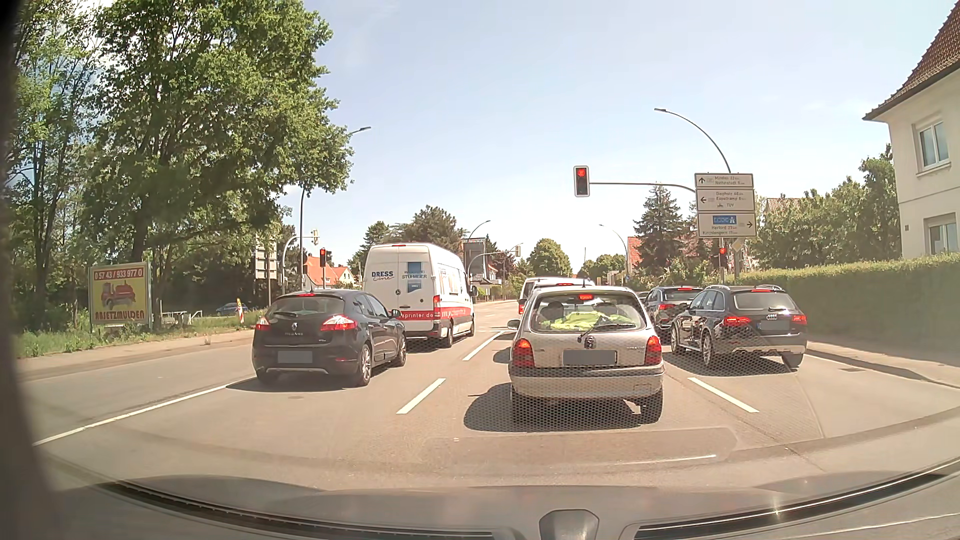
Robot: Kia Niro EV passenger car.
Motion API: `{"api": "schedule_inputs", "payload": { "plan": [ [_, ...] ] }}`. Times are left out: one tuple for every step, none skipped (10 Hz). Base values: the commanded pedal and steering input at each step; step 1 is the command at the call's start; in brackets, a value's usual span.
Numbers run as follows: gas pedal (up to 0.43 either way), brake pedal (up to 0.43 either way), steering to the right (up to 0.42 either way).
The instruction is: Follow the waypoints while adhering to traffic rules and regulations
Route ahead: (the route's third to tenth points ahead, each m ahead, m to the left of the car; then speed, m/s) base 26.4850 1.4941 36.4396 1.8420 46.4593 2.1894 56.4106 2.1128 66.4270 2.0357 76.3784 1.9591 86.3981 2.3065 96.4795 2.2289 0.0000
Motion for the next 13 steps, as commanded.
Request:
{"api": "schedule_inputs", "payload": {
  "plan": [
    [0.0,0.006,0.02],
    [0.0,0.006,0.02],
    [0.0,0.006,0.02],
    [0.0,0.006,0.02],
    [0.0,0.006,0.02],
    [0.0,0.006,0.02],
    [0.0,0.006,0.02],
    [0.0,0.006,0.02],
    [0.0,0.006,0.02],
    [0.0,0.006,0.02],
    [0.0,0.006,0.02],
    [0.0,0.006,0.02],
    [0.0,0.006,0.02]
  ]
}}
